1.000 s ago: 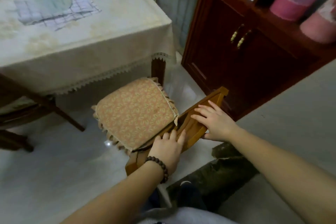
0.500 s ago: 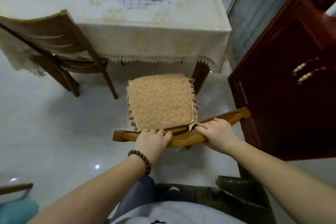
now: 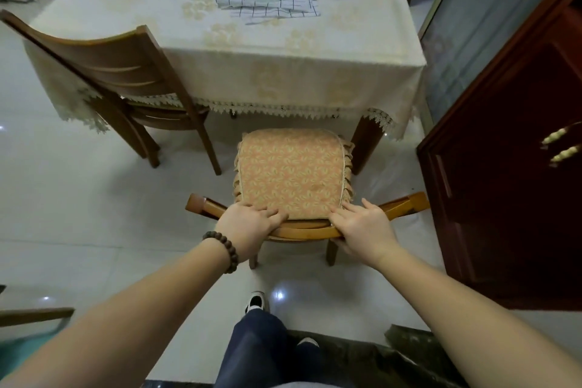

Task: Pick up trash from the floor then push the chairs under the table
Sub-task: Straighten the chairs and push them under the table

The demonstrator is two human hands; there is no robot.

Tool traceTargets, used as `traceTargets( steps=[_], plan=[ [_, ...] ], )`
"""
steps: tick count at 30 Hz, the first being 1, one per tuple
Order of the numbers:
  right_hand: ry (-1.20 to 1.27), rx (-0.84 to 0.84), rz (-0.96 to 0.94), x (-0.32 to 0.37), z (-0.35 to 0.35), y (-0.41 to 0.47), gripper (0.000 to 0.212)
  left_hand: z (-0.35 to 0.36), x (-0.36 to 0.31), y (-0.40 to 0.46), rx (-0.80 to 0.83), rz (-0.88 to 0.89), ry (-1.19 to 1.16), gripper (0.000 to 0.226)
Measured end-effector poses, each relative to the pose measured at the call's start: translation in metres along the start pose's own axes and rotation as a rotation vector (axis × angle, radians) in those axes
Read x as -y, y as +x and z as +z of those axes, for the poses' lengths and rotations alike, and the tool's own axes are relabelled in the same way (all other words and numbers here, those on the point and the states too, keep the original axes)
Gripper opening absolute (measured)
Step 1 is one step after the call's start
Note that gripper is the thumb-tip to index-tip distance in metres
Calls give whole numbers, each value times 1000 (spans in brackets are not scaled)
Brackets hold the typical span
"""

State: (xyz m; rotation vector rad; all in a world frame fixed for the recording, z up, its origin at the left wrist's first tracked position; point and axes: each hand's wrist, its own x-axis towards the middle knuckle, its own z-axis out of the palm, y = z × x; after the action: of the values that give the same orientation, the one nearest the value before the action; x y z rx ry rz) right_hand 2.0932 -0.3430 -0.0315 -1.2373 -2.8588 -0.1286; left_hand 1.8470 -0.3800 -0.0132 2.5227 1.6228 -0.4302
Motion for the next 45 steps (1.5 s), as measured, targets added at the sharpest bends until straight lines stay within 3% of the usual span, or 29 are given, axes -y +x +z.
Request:
traceTargets(
  steps=[9,23,37,41,45],
  plan=[
    [-5,-101,-2,-21,14,37,46,0,31,35,-46,45,-1,61],
    [-31,25,68,-74,17,118,46,-24,85,113,-84,64,52,53],
    [-87,91,137,-111,23,232,35,-33,186,206,-131,78,96,54],
    [-109,41,152,-109,21,242,50,-37,194,208,-174,65,129,60],
    [-103,-7,205,-114,22,225,82,-23,201,195,-359,-40,108,59]
  ],
)
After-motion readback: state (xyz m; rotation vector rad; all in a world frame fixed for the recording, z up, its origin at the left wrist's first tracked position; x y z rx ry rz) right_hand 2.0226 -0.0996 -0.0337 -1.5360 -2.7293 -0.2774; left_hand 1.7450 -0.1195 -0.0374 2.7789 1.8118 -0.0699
